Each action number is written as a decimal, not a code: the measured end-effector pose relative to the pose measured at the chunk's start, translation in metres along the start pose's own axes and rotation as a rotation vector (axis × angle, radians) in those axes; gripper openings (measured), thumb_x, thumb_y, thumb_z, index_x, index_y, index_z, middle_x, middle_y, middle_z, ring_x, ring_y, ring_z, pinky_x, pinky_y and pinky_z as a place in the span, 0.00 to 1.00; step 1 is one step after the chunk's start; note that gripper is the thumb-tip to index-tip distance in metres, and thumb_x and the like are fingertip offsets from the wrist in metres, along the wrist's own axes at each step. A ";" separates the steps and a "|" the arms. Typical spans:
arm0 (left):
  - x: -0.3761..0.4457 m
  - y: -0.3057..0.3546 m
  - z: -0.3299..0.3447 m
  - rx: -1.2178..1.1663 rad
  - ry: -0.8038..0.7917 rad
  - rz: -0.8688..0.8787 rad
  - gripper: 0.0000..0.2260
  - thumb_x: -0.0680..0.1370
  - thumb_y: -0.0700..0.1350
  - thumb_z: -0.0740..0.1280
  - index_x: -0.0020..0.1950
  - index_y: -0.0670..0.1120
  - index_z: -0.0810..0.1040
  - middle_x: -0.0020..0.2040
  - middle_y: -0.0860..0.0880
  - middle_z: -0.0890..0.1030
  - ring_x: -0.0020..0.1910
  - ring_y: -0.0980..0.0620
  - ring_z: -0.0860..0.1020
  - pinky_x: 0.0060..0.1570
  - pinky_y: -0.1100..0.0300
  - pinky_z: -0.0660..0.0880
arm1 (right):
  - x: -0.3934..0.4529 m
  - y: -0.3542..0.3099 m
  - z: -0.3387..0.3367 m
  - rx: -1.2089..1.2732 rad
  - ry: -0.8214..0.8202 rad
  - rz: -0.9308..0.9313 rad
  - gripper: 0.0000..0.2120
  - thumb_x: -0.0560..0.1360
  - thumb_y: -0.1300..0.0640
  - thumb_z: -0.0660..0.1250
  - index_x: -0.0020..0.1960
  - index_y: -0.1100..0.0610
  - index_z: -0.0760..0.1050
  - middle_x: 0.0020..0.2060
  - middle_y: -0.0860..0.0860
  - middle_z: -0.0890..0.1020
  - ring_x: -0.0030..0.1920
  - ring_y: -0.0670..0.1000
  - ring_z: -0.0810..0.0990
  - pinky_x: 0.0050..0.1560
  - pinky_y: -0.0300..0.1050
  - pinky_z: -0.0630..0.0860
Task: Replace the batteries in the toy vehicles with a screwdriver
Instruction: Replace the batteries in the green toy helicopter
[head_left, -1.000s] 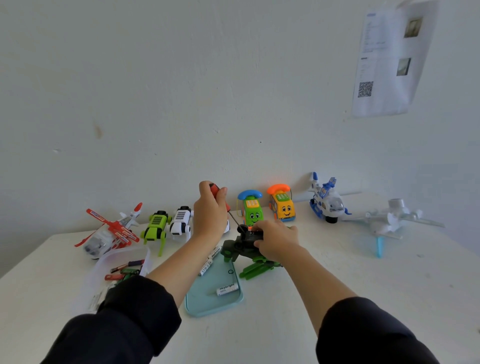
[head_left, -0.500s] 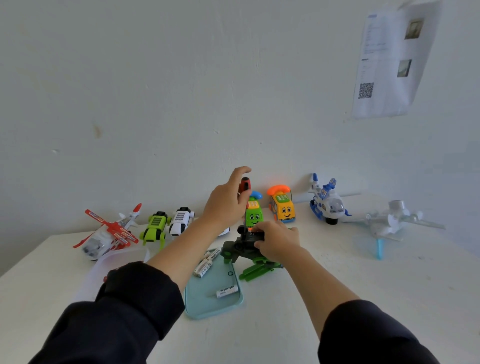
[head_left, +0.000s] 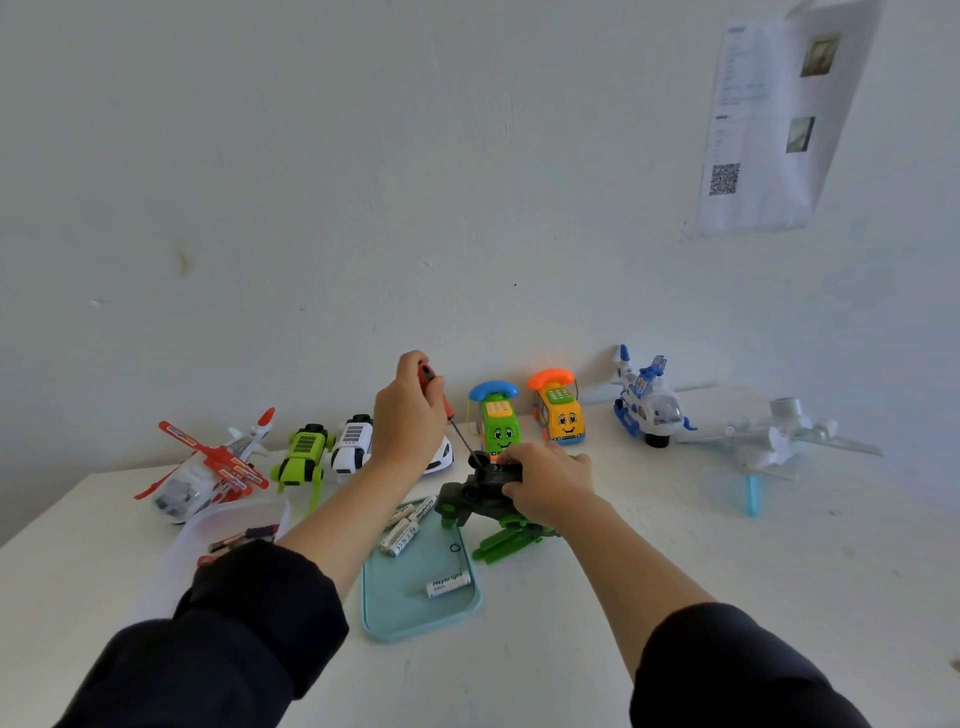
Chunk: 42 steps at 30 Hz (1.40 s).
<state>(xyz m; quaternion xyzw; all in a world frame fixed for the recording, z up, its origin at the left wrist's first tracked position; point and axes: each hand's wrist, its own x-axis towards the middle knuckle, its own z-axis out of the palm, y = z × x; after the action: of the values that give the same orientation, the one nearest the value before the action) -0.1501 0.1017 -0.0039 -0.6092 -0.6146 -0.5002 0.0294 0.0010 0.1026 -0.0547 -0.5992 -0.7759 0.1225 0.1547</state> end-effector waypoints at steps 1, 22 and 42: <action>0.000 -0.002 0.001 -0.003 0.010 -0.006 0.11 0.80 0.41 0.61 0.61 0.39 0.71 0.47 0.41 0.80 0.45 0.42 0.79 0.42 0.54 0.73 | 0.000 0.000 0.000 0.001 -0.002 0.000 0.19 0.77 0.52 0.64 0.66 0.43 0.69 0.58 0.51 0.76 0.62 0.52 0.69 0.63 0.55 0.61; 0.015 0.025 -0.002 -0.008 -0.266 0.194 0.12 0.79 0.39 0.63 0.60 0.47 0.77 0.49 0.46 0.81 0.47 0.49 0.79 0.50 0.57 0.75 | 0.004 0.001 -0.002 0.030 -0.009 0.015 0.15 0.77 0.51 0.64 0.64 0.43 0.73 0.57 0.50 0.76 0.60 0.52 0.70 0.60 0.52 0.62; 0.014 0.037 0.016 -0.193 -0.379 0.155 0.11 0.79 0.35 0.60 0.59 0.43 0.76 0.54 0.48 0.77 0.58 0.48 0.76 0.56 0.64 0.72 | 0.003 0.003 -0.003 0.009 -0.007 0.004 0.16 0.78 0.50 0.63 0.65 0.43 0.72 0.58 0.51 0.76 0.61 0.53 0.70 0.62 0.52 0.62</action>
<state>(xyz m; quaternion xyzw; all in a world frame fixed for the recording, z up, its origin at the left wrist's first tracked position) -0.1152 0.1134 0.0187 -0.7378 -0.5098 -0.4293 -0.1066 0.0045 0.1068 -0.0529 -0.5998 -0.7745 0.1287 0.1544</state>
